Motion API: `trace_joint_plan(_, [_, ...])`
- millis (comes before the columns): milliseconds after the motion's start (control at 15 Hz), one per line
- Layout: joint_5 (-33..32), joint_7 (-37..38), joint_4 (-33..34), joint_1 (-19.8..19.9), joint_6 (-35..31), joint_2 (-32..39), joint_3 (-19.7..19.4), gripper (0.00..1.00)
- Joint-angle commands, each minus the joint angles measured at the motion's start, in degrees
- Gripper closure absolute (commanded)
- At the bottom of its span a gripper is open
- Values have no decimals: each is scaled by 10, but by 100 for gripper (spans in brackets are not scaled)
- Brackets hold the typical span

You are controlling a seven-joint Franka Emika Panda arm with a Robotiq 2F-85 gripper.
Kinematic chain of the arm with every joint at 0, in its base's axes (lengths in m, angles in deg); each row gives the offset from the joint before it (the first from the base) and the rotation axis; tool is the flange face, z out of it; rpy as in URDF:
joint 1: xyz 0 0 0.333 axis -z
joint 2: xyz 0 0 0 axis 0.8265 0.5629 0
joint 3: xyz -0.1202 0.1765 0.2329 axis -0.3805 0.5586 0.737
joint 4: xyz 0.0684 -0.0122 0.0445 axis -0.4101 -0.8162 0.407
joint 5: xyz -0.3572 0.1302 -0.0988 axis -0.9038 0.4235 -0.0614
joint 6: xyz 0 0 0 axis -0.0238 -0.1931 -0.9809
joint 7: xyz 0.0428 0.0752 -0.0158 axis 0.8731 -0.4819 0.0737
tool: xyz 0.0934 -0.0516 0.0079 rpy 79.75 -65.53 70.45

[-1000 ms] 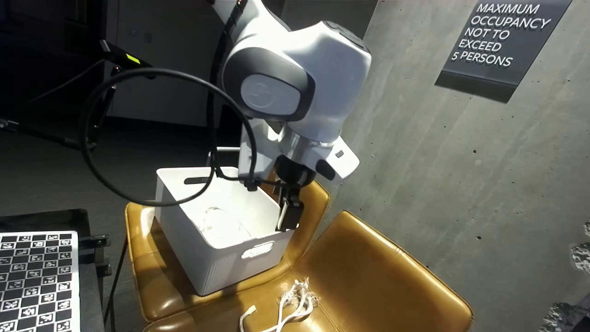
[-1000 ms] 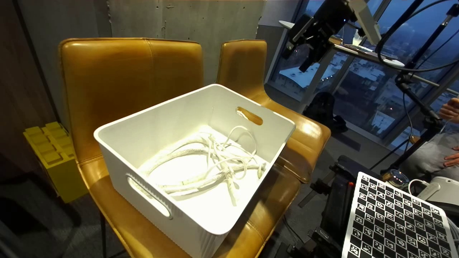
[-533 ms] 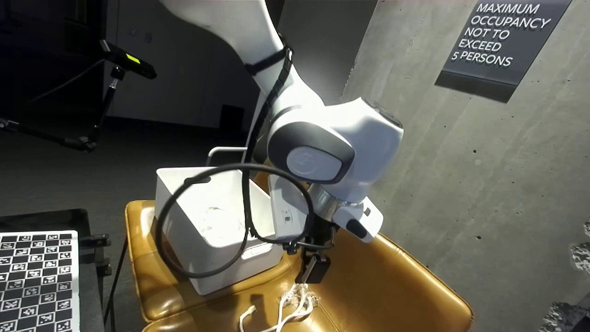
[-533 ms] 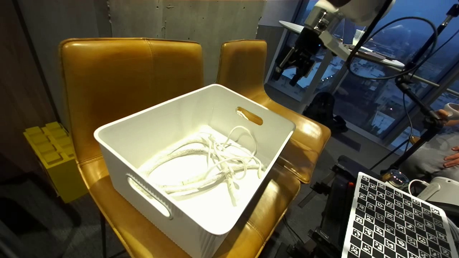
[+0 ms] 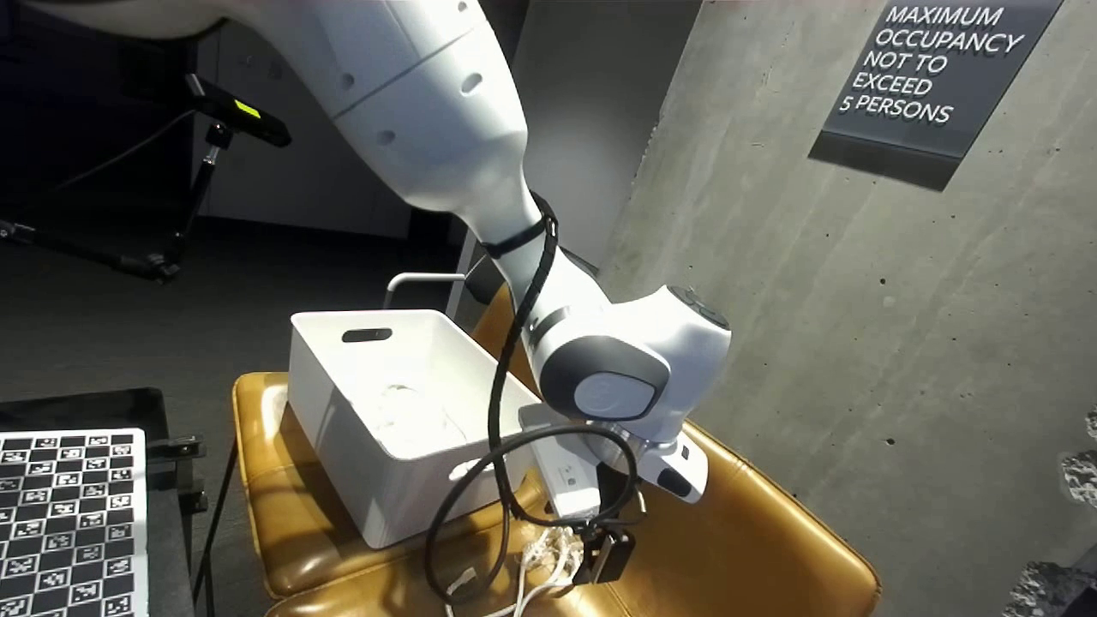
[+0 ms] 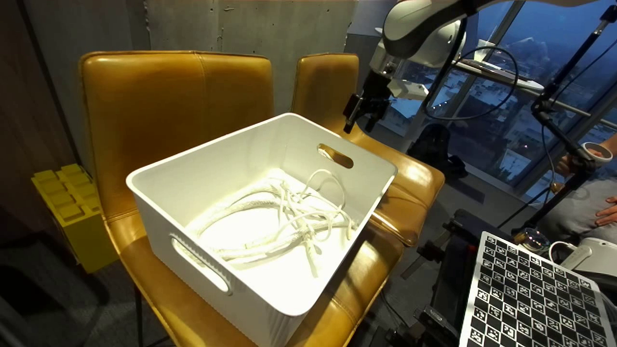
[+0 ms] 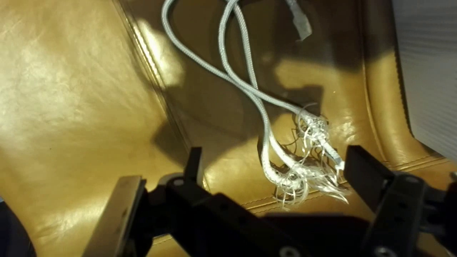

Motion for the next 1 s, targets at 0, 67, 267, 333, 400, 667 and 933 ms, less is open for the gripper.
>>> trace_joint_plan(0, [-38, 13, 116, 4, 43, 77, 0, 0])
trace_joint_plan(67, [-44, 13, 135, 4, 48, 92, 1, 0])
trace_joint_plan(267, [-59, 17, 191, 3, 61, 138, -1, 0])
trace_joint_plan(333, [-64, 18, 205, 2, 62, 151, -2, 0])
trace_joint_plan(400, [-68, 20, 217, 2, 65, 163, -2, 0])
trace_joint_plan(667, [-78, 30, 266, -1, 75, 211, -3, 0])
trace_joint_plan(933, [-85, 41, 306, -2, 79, 250, -5, 0])
